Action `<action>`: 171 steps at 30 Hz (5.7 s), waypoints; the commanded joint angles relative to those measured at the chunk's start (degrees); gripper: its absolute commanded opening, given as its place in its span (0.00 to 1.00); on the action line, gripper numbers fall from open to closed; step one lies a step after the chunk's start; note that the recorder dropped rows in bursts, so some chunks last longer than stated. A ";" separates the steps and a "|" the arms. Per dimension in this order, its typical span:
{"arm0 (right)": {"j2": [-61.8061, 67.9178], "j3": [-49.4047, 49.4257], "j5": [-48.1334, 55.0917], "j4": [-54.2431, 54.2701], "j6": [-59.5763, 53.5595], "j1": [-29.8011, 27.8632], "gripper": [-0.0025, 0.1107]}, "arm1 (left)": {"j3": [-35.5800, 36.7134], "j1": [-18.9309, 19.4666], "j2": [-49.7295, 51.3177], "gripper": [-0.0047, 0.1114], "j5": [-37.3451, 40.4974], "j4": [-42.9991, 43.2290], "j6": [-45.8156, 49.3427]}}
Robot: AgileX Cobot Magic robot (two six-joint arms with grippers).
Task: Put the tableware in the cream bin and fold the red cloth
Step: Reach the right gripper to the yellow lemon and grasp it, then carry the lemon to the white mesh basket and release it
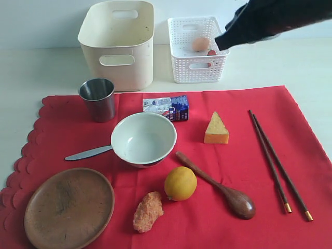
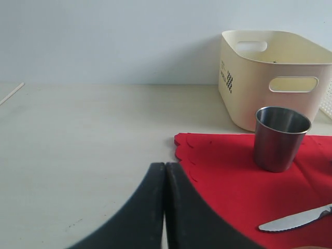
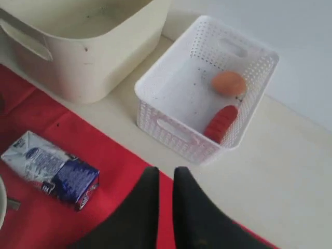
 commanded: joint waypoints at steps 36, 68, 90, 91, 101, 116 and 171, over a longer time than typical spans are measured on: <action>11.46 15.15 0.26 -0.57 -2.41 26.45 0.66 | -0.15 -0.28 -0.36 0.06 -0.34 0.05 -0.11; 0.42 15.15 9.02 -8.54 2.54 26.45 0.02 | -0.15 -0.28 -0.36 0.06 -0.34 0.05 -0.11; -1.64 11.47 -3.10 -75.81 78.61 4.80 0.02 | -0.15 -0.28 -0.36 0.06 -0.34 0.05 -0.11; -0.59 10.43 -3.20 -75.81 78.61 4.49 0.02 | -0.15 -0.28 -0.36 0.06 -0.34 0.05 -0.11; 15.37 -5.36 -3.02 -77.67 78.45 4.34 0.02 | -0.15 -0.28 -0.36 0.06 -0.34 0.05 -0.11; 34.40 -24.85 -0.65 -80.34 75.92 2.46 0.02 | -0.15 -0.28 -0.36 0.06 -0.34 0.05 -0.11; 25.60 -31.49 9.25 -70.30 68.58 1.87 0.35 | -0.15 -0.28 -0.36 0.06 -0.34 0.05 -0.11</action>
